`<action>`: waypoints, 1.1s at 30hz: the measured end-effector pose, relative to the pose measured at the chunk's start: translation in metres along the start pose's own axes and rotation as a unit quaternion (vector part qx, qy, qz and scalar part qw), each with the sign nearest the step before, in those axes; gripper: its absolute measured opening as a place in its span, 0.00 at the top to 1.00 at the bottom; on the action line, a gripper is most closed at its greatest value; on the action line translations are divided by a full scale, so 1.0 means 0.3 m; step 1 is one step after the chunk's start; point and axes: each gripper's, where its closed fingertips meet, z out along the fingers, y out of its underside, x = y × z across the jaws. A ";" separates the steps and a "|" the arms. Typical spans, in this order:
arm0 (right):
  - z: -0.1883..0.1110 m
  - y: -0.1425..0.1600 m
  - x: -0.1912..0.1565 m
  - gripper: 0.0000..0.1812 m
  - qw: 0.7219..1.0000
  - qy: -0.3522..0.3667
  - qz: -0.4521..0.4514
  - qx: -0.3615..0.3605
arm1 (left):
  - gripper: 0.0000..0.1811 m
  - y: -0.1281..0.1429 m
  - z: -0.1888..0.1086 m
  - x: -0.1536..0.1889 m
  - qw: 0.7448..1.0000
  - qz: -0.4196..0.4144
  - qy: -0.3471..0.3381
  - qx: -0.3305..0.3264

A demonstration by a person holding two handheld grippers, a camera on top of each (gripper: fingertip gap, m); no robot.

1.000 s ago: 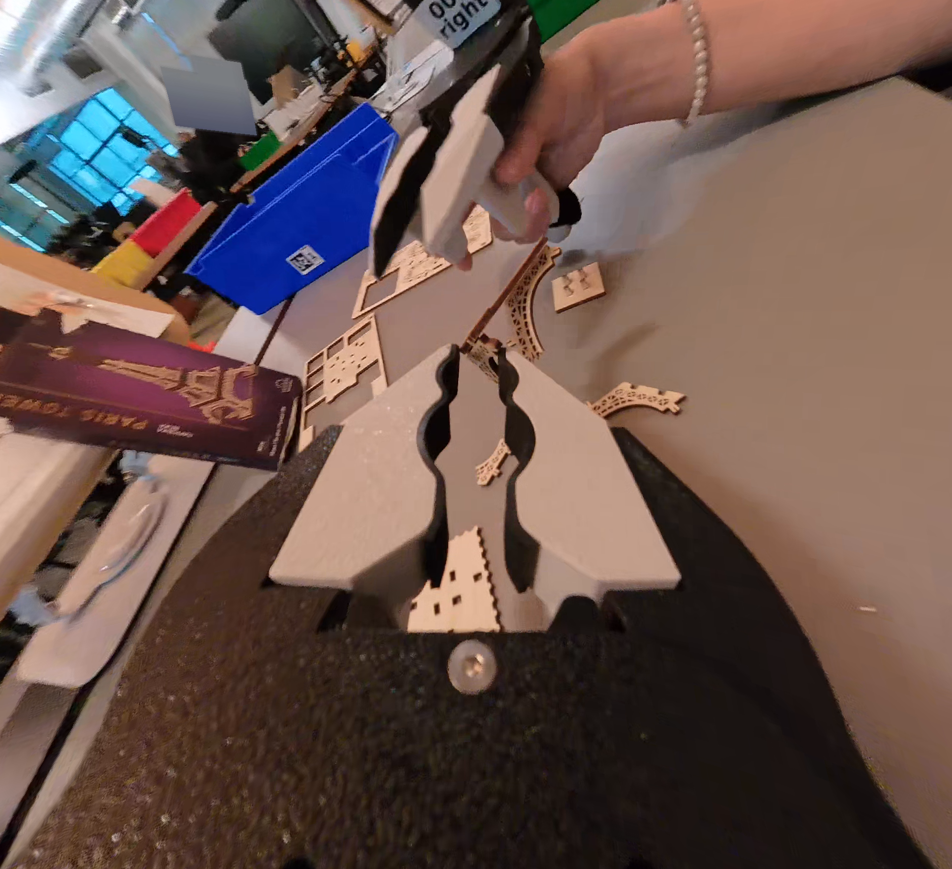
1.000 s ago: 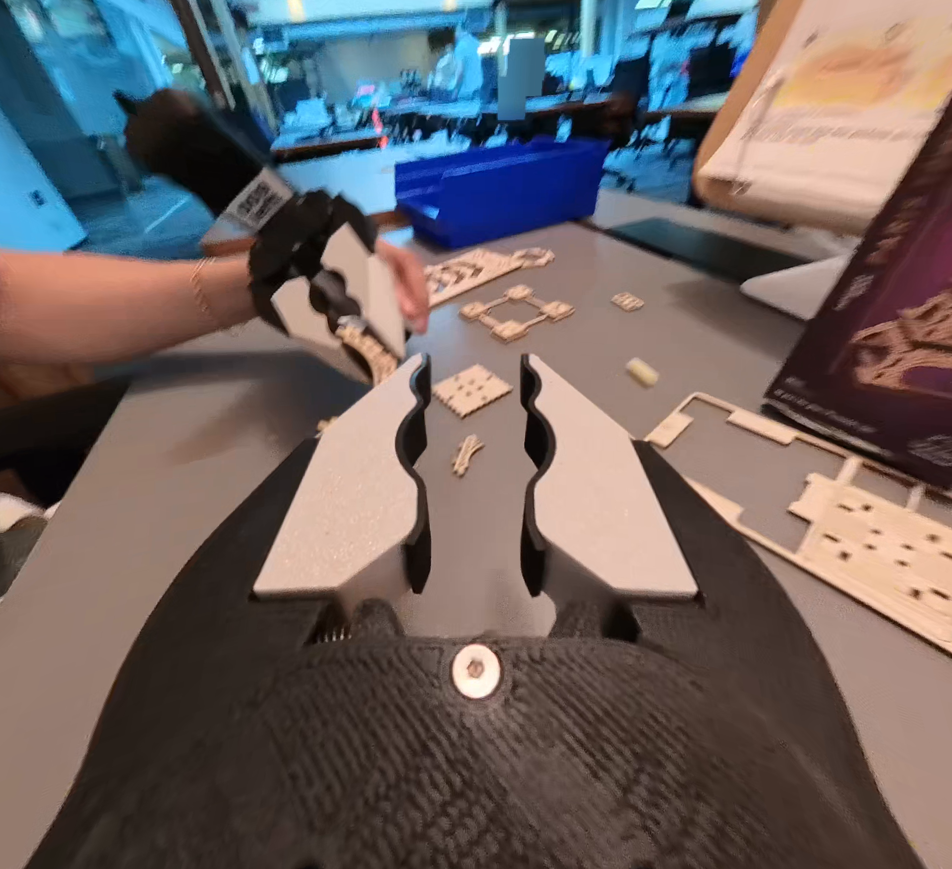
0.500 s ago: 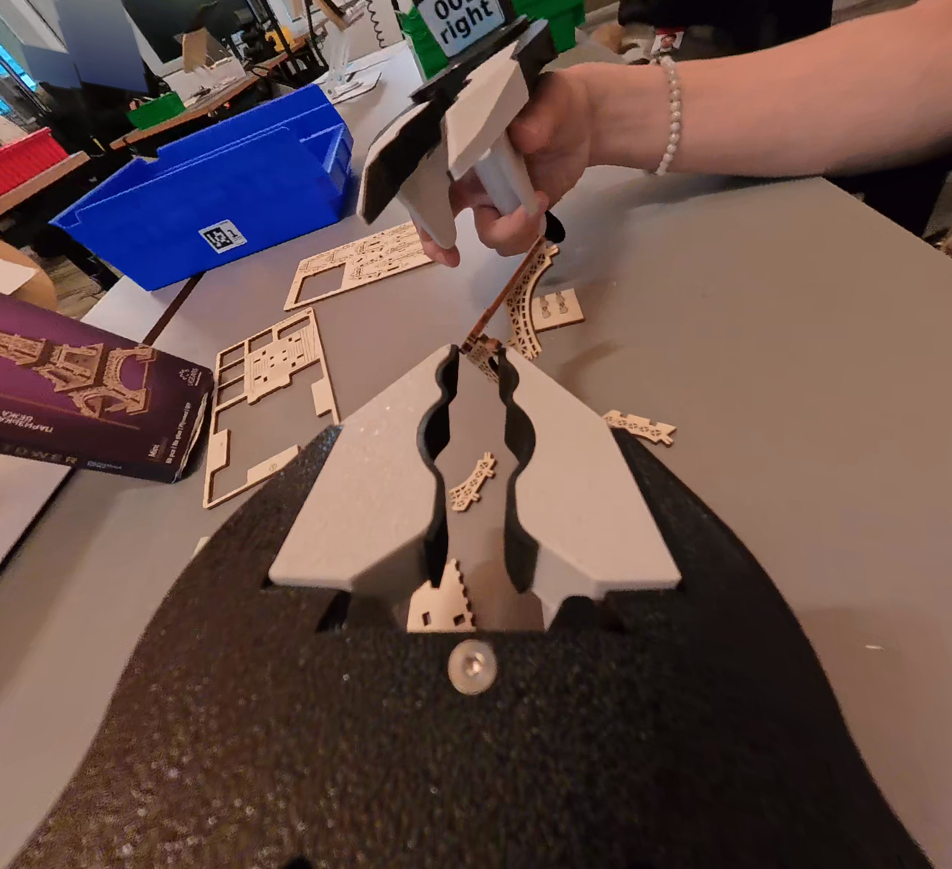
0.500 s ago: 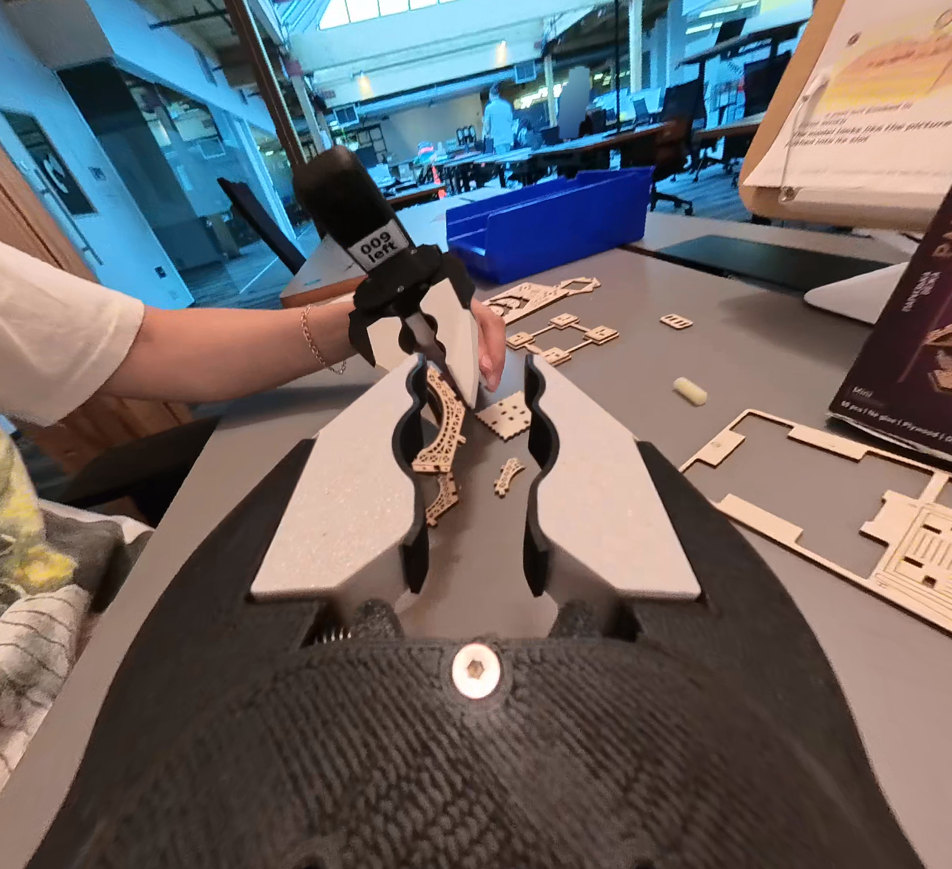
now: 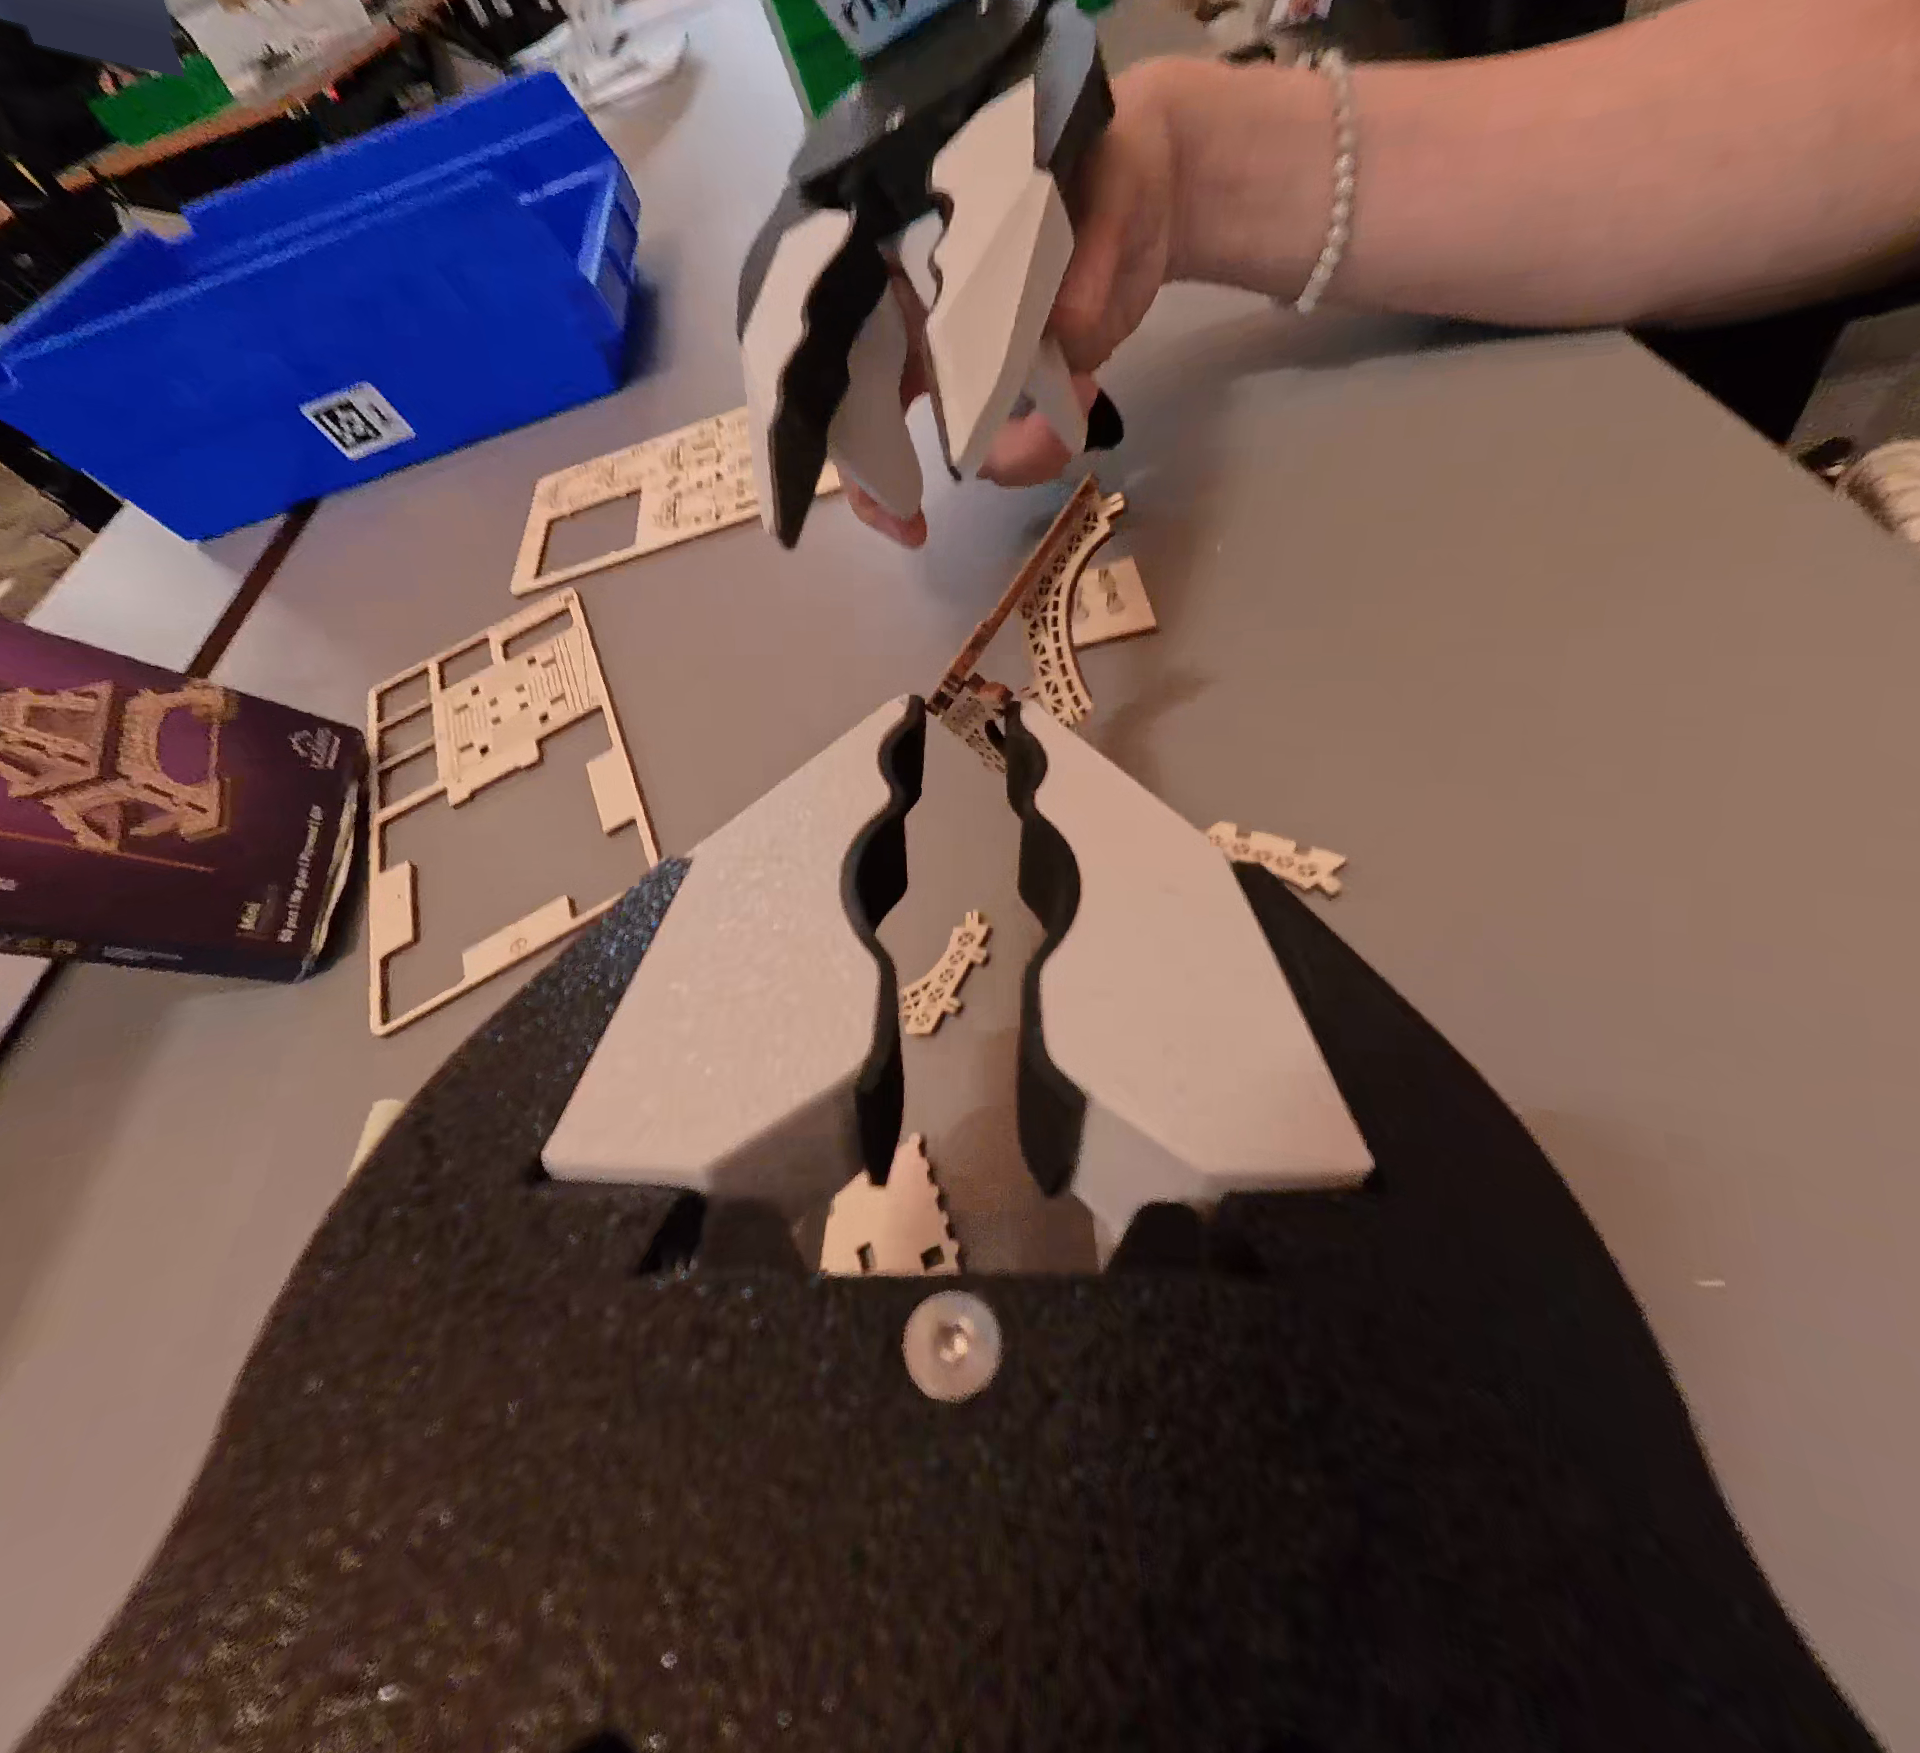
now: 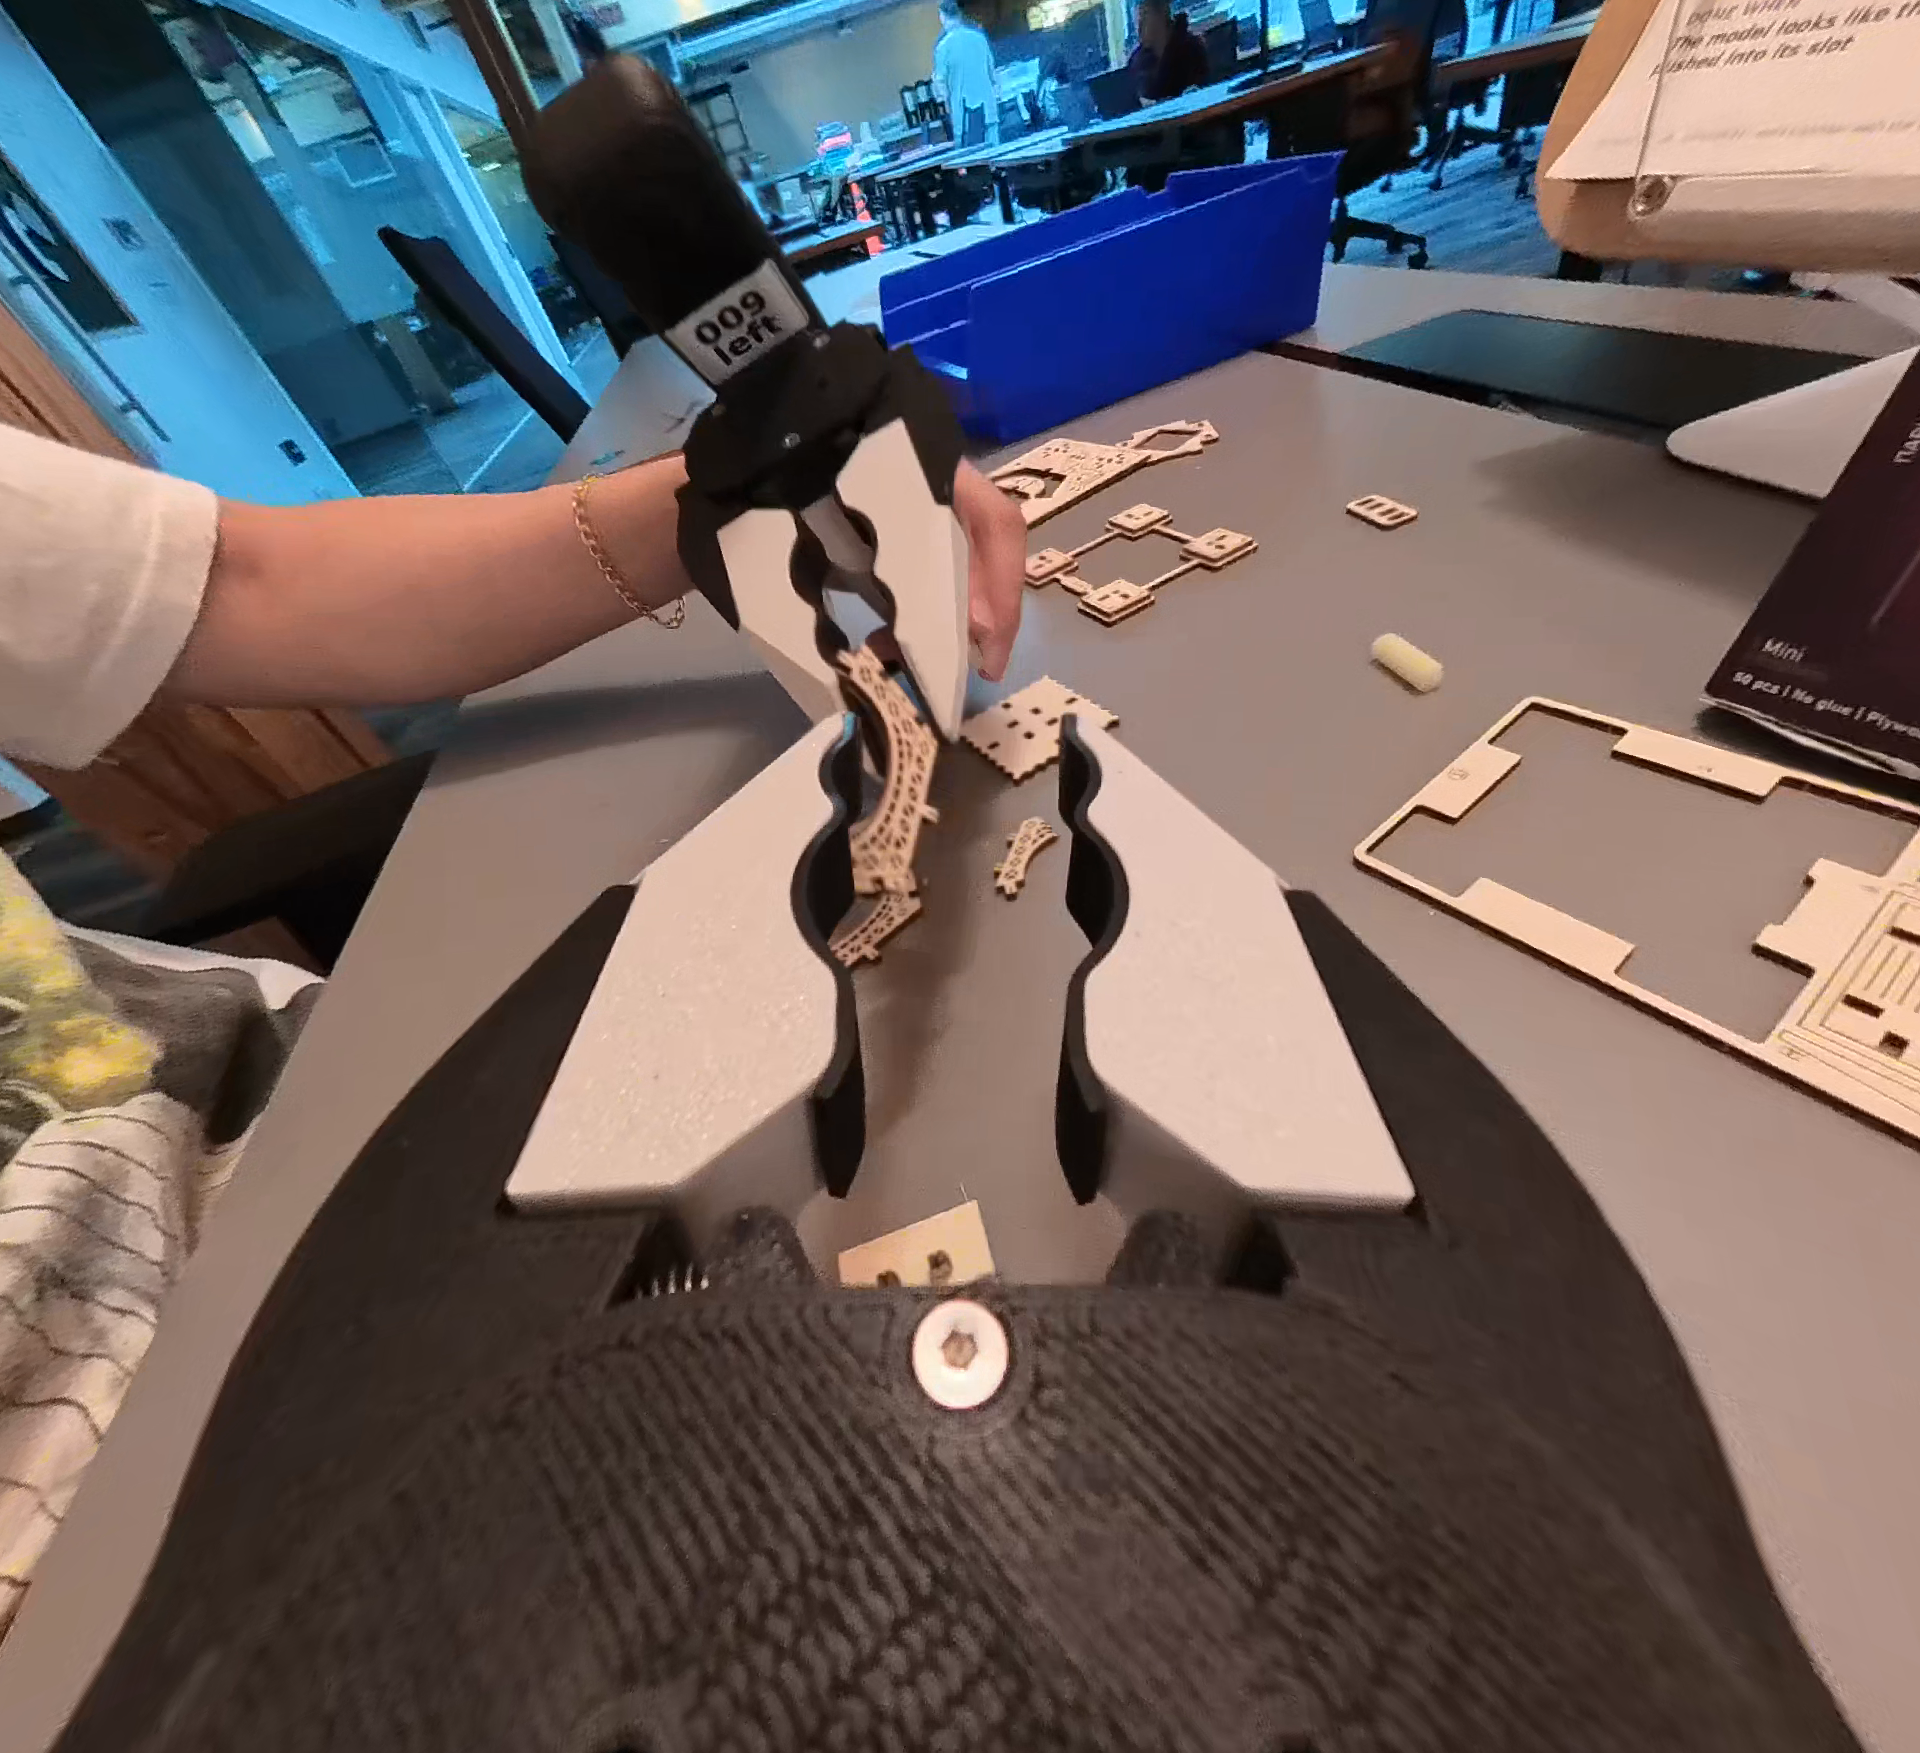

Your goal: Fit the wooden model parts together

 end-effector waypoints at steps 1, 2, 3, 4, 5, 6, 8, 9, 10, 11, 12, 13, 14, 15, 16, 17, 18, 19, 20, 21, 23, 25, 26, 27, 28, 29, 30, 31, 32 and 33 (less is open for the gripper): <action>-0.002 -0.003 -0.007 0.80 1.000 -0.005 -0.006 0.001 | 0.93 -0.016 -0.009 -0.001 1.000 -0.002 -0.006 0.008; -0.006 -0.011 -0.024 0.78 1.000 -0.015 -0.026 0.002 | 0.93 -0.029 -0.018 -0.006 1.000 -0.009 -0.015 0.014; -0.011 -0.023 -0.052 0.73 0.998 -0.029 -0.060 0.008 | 0.93 -0.037 -0.028 -0.012 0.999 -0.022 -0.024 0.020; -0.018 -0.039 -0.084 0.73 0.994 -0.041 -0.096 0.020 | 0.93 -0.044 -0.039 -0.020 0.998 -0.040 -0.033 0.026; -0.024 -0.061 -0.105 0.74 0.991 -0.042 -0.125 0.037 | 0.93 -0.051 -0.052 -0.034 0.996 -0.064 -0.047 0.034; -0.025 -0.083 -0.109 0.74 0.987 -0.030 -0.150 0.054 | 0.93 -0.059 -0.066 -0.049 0.993 -0.091 -0.061 0.044; -0.017 -0.116 -0.098 0.75 0.977 0.005 -0.200 0.074 | 0.93 -0.088 -0.093 -0.058 0.983 -0.150 -0.066 0.080; -0.011 -0.126 -0.102 0.75 0.973 0.011 -0.216 0.082 | 0.93 -0.099 -0.104 -0.061 0.977 -0.180 -0.066 0.096; -0.007 -0.133 -0.111 0.78 0.970 0.010 -0.227 0.089 | 0.93 -0.110 -0.113 -0.061 0.970 -0.207 -0.061 0.112; -0.005 -0.142 -0.117 0.80 0.967 0.011 -0.237 0.097 | 0.93 -0.122 -0.122 -0.059 0.963 -0.232 -0.053 0.128; -0.004 -0.151 -0.117 0.83 0.964 0.018 -0.244 0.104 | 0.93 -0.131 -0.130 -0.061 0.955 -0.256 -0.049 0.140; -0.005 -0.160 -0.115 0.86 0.962 0.024 -0.248 0.111 | 0.93 -0.138 -0.137 -0.062 0.948 -0.276 -0.045 0.151; -0.007 -0.168 -0.112 0.88 0.961 0.030 -0.250 0.118 | 0.93 -0.145 -0.142 -0.058 0.943 -0.289 -0.036 0.161; -0.009 -0.177 -0.110 0.91 0.959 0.034 -0.251 0.126 | 0.93 -0.150 -0.145 -0.053 0.939 -0.298 -0.030 0.167; -0.009 -0.180 -0.112 0.92 0.959 0.033 -0.249 0.131 | 0.93 -0.149 -0.145 -0.050 0.937 -0.305 -0.027 0.168; -0.007 -0.180 -0.120 0.92 0.960 0.025 -0.246 0.134 | 0.93 -0.145 -0.143 -0.047 0.936 -0.309 -0.025 0.166; -0.006 -0.181 -0.127 0.92 0.960 0.019 -0.243 0.138 | 0.93 -0.138 -0.139 -0.045 0.937 -0.310 -0.026 0.161; -0.004 -0.186 -0.128 0.91 0.960 0.019 -0.240 0.143 | 0.93 -0.131 -0.135 -0.046 0.938 -0.308 -0.030 0.156; -0.002 -0.190 -0.126 0.90 0.960 0.022 -0.236 0.147 | 0.93 -0.126 -0.132 -0.047 0.939 -0.306 -0.036 0.151; 0.004 -0.188 -0.125 0.89 0.961 0.023 -0.233 0.146 | 0.93 -0.123 -0.129 -0.047 0.939 -0.307 -0.039 0.148; 0.015 -0.186 -0.116 0.87 0.962 0.033 -0.232 0.142 | 0.93 -0.112 -0.118 -0.048 0.935 -0.324 -0.043 0.137; 0.026 -0.179 -0.092 0.84 0.965 0.052 -0.221 0.134 | 0.93 -0.094 -0.108 -0.058 0.927 -0.349 -0.055 0.125; 0.033 -0.167 -0.075 0.82 0.969 0.059 -0.206 0.122 | 0.93 -0.082 -0.106 -0.069 0.921 -0.364 -0.069 0.121; 0.039 -0.150 -0.050 0.80 0.974 0.071 -0.190 0.104 | 0.93 -0.072 -0.109 -0.084 0.915 -0.376 -0.083 0.120; 0.042 -0.130 -0.026 0.79 0.977 0.081 -0.177 0.085 | 0.93 -0.076 -0.115 -0.091 0.914 -0.374 -0.090 0.130; 0.043 -0.107 -0.008 0.77 0.981 0.086 -0.164 0.066 | 0.93 -0.085 -0.122 -0.096 0.917 -0.360 -0.094 0.143; 0.044 -0.084 0.006 0.76 0.984 0.087 -0.145 0.049 | 0.93 -0.091 -0.131 -0.099 0.924 -0.336 -0.103 0.151; 0.046 -0.066 0.014 0.74 0.989 0.082 -0.120 0.038 | 0.93 -0.099 -0.137 -0.095 0.935 -0.300 -0.109 0.156; 0.052 -0.055 0.012 0.72 0.993 0.069 -0.094 0.034 | 0.93 -0.112 -0.142 -0.084 0.947 -0.254 -0.112 0.160; 0.058 -0.054 0.007 0.73 0.995 0.059 -0.074 0.037 | 0.94 -0.122 -0.144 -0.073 0.958 -0.207 -0.117 0.160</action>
